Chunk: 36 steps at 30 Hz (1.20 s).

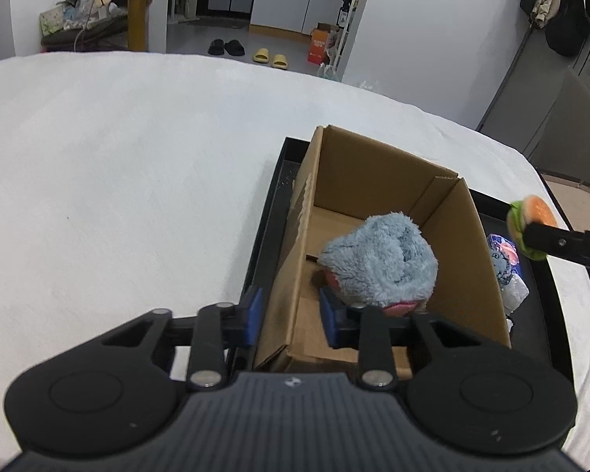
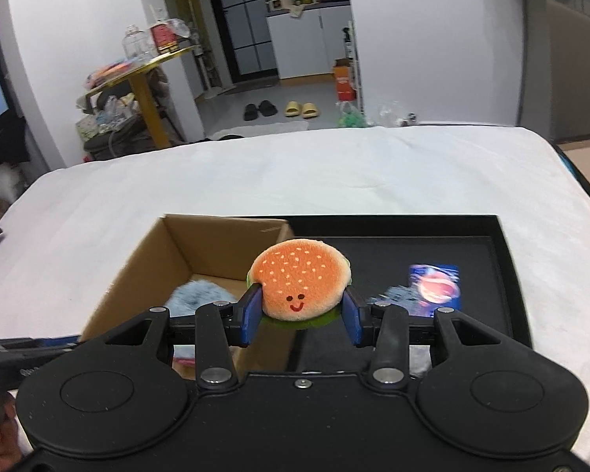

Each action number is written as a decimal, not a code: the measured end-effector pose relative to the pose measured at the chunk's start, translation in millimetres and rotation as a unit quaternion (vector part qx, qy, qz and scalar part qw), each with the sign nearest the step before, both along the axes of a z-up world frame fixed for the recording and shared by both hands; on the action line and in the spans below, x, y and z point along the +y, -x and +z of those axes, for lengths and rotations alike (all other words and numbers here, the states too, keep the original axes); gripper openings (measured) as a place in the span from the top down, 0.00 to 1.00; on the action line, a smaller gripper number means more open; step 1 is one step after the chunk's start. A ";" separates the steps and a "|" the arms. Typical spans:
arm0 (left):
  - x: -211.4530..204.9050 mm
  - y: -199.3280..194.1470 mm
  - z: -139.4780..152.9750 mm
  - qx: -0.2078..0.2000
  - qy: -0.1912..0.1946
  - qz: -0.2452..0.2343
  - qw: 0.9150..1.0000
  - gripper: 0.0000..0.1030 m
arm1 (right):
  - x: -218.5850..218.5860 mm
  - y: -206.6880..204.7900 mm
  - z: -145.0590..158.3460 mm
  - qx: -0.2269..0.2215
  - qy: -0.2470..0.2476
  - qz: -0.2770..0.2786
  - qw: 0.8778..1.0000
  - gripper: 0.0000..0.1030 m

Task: Organize soft objects
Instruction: 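Carry the hamburger plush with the right tool and drop it into the box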

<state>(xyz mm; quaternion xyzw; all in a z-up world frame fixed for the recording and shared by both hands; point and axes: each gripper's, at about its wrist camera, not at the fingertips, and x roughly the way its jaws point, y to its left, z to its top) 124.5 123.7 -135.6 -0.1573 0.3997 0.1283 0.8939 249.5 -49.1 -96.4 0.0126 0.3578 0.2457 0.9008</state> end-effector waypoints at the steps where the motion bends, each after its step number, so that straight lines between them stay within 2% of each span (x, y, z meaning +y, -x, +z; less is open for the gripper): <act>1: 0.8 -0.5 -0.7 0.001 0.004 -0.001 1.000 0.78 | 3.1 -0.1 0.3 0.000 0.000 0.003 1.000 0.59; 8: 5.5 -2.5 -2.2 -0.003 0.019 -0.004 1.000 0.88 | 27.8 -2.3 0.0 0.004 0.000 0.027 1.000 0.59; 23: 14.4 -6.6 -0.1 0.017 0.052 -0.022 0.998 0.88 | 90.7 -6.1 1.0 0.008 -0.008 0.076 0.997 0.58; 27: 14.9 -6.0 0.0 0.019 0.051 -0.021 0.998 0.88 | 101.6 -5.4 -1.6 0.009 -0.013 0.084 0.996 0.58; 31: 15.8 -6.3 0.7 0.021 0.052 -0.020 0.998 0.88 | 108.8 -8.3 -5.0 0.010 -0.022 0.084 0.996 0.42; 36: 18.1 -9.8 2.0 0.026 0.051 -0.007 0.998 0.88 | 95.0 -11.3 -5.7 0.029 -0.042 0.069 0.996 0.41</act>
